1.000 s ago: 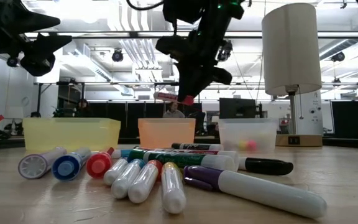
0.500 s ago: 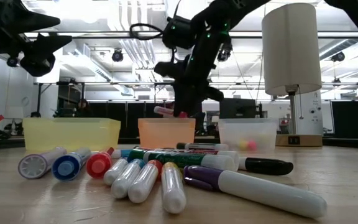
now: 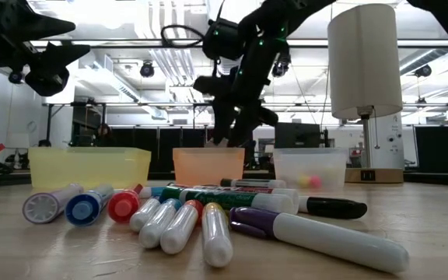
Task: Pick & Place Markers
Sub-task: Put the dark green marker into the orange bin
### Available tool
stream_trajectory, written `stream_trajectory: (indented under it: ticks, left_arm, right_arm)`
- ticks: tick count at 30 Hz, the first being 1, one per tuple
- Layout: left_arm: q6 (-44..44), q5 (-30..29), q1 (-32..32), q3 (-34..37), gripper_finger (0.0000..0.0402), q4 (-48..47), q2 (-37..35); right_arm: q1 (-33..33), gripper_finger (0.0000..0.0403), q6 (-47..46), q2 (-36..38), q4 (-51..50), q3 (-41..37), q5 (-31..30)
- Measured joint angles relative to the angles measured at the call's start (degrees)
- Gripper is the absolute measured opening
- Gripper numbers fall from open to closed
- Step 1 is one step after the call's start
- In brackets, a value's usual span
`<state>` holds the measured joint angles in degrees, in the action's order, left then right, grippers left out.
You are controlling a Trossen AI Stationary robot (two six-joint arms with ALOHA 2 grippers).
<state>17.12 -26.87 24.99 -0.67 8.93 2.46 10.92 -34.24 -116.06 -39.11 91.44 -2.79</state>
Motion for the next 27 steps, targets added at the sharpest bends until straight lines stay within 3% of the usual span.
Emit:
stream_trajectory:
  ticks: [15, 27]
  left_arm:
    - [0.0, 0.0, 0.0, 0.0, 0.0179, -1.4, 0.0]
    - [1.1, 0.0, 0.0, 0.0, 0.0179, -1.3, 0.0]
  right_arm:
    - [-10.2, 0.0152, 1.4, 4.1, -8.9, 0.1, 3.6]
    - [-14.3, 0.0147, -7.5, 3.9, -8.9, -2.0, 2.7]
